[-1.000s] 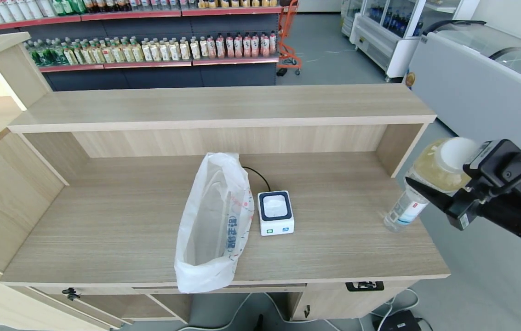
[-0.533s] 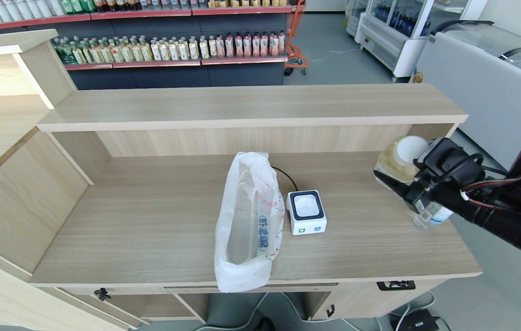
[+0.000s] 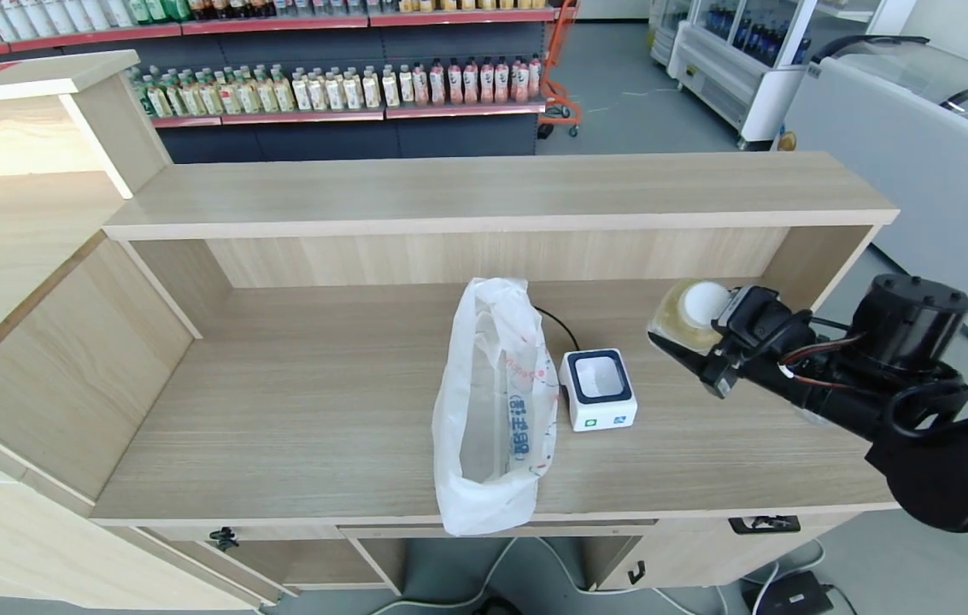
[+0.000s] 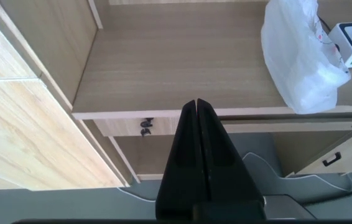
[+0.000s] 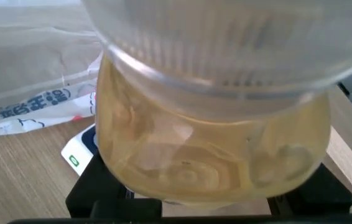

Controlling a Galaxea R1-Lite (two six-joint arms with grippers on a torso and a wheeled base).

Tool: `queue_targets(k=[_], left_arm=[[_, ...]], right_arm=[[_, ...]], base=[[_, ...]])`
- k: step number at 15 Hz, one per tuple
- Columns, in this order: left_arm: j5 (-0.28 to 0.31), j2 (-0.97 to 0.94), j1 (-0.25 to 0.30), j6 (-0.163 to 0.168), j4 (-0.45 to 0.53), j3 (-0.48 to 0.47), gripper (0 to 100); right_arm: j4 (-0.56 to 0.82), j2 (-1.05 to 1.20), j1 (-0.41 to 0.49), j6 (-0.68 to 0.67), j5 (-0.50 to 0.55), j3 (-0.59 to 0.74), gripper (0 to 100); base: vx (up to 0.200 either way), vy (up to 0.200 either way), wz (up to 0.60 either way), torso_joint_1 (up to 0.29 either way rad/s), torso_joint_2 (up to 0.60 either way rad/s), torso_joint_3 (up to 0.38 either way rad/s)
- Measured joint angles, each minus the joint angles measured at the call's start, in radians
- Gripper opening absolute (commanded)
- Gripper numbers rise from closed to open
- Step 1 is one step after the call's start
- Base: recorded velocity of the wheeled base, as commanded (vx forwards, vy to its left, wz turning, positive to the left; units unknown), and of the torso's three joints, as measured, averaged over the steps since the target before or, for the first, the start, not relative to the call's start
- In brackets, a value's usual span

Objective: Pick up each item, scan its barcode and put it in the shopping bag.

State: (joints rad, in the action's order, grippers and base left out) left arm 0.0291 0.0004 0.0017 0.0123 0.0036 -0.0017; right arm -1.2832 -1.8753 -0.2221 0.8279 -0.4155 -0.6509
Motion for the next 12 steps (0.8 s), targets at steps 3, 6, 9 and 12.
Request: queue_targets(k=[3,6,9,12], left_arm=[[0.000,0.000,-0.002,0.000,0.000,0.000,0],[0.000,0.000,-0.002,0.000,0.001,0.000,0],[0.000,0.000,-0.002,0.000,0.000,0.000,0],[0.000,0.000,-0.002,0.000,0.000,0.000,0]], right_arm=[[-0.074,-0.078,0.039,0.003,-0.046,-0.025,0],[-0.116,-0.139,0.056,0.003,-0.103,-0.039,0],[-0.133,-0.193,0.066,0.003,-0.119,-0.063,0],[-0.130,-0.244,0.058,0.001,-0.147,-0.118,0]], base=[[0.000,0.000,0.00,0.000,0.00,0.000],[0.000,0.000,0.00,0.000,0.00,0.000],[0.000,0.000,0.00,0.000,0.00,0.000],[0.000,0.000,0.00,0.000,0.00,0.000]])
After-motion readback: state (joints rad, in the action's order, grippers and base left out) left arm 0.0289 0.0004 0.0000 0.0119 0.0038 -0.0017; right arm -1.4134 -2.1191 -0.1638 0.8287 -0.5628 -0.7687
